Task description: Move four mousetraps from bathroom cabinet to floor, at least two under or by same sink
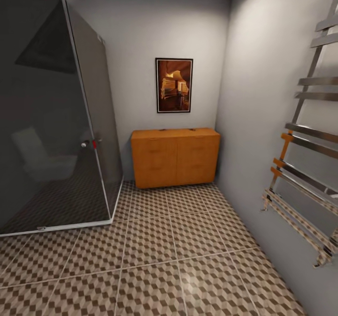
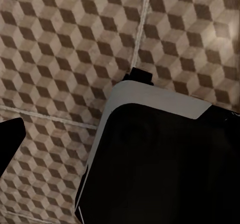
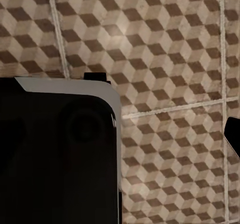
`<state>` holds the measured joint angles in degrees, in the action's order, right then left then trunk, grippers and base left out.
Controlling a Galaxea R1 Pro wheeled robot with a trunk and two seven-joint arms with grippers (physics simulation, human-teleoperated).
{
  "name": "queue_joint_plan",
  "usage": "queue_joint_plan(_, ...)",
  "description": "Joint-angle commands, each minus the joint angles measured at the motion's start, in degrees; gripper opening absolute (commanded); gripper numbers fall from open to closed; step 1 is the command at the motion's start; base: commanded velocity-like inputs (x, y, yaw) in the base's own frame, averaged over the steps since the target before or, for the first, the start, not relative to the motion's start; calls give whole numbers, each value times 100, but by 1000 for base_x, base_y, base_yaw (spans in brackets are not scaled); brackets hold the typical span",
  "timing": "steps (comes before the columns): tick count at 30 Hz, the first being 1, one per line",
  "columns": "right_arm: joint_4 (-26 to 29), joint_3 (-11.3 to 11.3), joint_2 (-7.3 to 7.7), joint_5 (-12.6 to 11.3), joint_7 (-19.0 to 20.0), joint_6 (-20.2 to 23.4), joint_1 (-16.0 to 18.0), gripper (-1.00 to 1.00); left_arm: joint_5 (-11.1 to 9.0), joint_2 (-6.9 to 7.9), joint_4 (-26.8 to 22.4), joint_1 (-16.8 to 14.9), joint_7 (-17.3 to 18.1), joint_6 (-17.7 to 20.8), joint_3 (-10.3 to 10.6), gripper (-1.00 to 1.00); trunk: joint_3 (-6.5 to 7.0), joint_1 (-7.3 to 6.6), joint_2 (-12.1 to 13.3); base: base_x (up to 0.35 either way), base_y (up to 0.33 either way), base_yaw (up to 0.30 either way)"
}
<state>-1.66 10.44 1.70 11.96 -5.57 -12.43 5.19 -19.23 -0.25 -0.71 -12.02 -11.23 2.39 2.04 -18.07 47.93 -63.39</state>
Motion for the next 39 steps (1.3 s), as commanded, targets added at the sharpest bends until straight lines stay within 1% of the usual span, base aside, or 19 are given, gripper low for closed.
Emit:
queue_joint_plan(1,-16,46,2,61,-23,-31,8,100,-26,-1,-8,-2,-23,25,24,100,-7,4,-4,324,0,0)
queue_joint_plan(24,-14,66,12,30,-23,-63,8,100,-44,-1,-8,-2,-20,10,30,100,-7,4,-4,325,0,0)
queue_joint_plan(39,-12,64,23,50,-23,-60,9,100,-39,-1,-8,-2,-19,0,40,100,-7,4,-4,324,0,0)
